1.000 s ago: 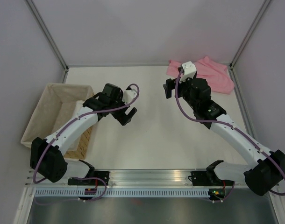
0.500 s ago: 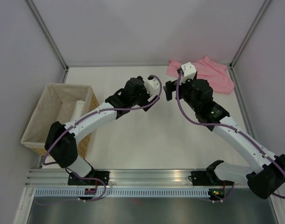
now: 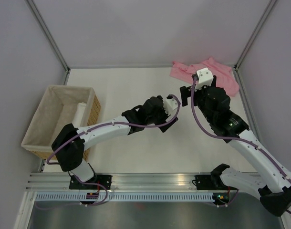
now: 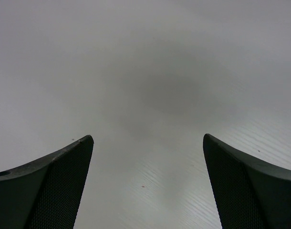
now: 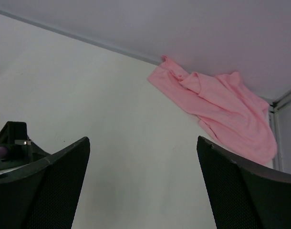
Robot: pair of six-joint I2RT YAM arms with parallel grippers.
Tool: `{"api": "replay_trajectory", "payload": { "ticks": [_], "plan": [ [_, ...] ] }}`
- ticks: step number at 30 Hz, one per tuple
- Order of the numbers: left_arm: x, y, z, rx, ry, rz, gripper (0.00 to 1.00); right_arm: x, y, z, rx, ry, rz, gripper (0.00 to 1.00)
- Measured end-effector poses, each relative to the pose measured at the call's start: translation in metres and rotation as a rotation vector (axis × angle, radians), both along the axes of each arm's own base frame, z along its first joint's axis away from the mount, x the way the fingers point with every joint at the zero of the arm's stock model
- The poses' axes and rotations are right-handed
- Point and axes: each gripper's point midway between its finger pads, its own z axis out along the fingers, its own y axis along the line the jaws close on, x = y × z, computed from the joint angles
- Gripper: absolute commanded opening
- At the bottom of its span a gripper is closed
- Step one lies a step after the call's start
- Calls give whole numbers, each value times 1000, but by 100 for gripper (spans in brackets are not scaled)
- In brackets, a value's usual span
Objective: Roll the t-shirts
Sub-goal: Place the rolled tshirt into the container
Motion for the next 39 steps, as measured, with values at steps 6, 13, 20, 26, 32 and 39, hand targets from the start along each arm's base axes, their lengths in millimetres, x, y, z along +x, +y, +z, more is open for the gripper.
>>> {"api": "replay_trajectory", "payload": {
  "ticks": [6,13,20,26,32,39],
  "plan": [
    [-38,7,-22,-5,105,-70,100,-25,-53,44,-40,-67,-177,98],
    [-63,25,-38,-7,172,-87,100,-65,-108,39,-70,-30,-358,98],
    [-80,33,-66,50,167,-89,100,-91,-135,-10,-116,50,-432,98],
    [-87,21,-64,66,98,-107,100,-97,-139,-27,-146,96,-441,98],
    [-96,12,-60,64,70,-141,100,-102,-143,-27,-148,101,-446,98],
    [-95,12,-60,63,69,-139,100,-108,-146,-30,-130,110,-448,98]
  ]
}}
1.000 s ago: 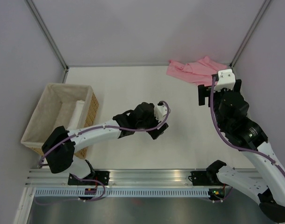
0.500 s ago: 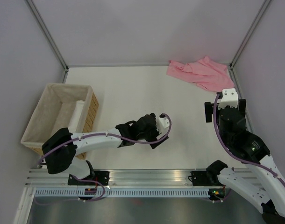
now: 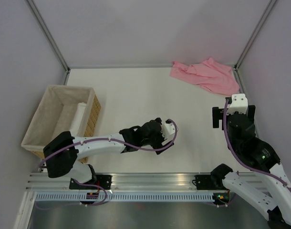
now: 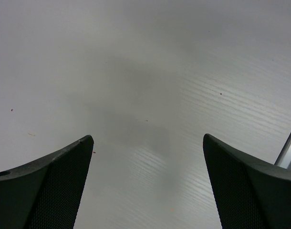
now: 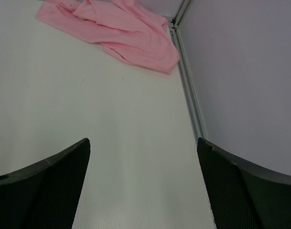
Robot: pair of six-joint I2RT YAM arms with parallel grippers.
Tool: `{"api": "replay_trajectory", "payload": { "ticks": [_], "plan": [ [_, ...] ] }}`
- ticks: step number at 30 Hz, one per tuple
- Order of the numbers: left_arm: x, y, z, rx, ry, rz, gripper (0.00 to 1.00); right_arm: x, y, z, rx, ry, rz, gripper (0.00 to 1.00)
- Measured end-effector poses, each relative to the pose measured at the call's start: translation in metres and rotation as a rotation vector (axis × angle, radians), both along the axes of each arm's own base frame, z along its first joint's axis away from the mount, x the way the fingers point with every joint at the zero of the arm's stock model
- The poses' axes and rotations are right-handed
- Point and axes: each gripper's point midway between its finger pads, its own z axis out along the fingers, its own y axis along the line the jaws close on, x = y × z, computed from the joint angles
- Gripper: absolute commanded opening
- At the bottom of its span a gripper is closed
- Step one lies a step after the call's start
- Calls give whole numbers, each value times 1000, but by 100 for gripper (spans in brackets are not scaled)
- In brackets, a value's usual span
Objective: Roll the t-shirts
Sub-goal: Place the rolled tshirt into the container
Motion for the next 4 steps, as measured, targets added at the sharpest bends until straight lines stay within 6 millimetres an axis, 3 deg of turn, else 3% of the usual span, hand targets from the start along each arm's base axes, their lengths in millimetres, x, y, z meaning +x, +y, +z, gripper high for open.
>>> {"api": "replay_trajectory", "payload": {
  "ticks": [4],
  "plan": [
    [0,0,3,-6,-3,0,100,-5,-3,4,21,-16,-3,98]
  ]
}}
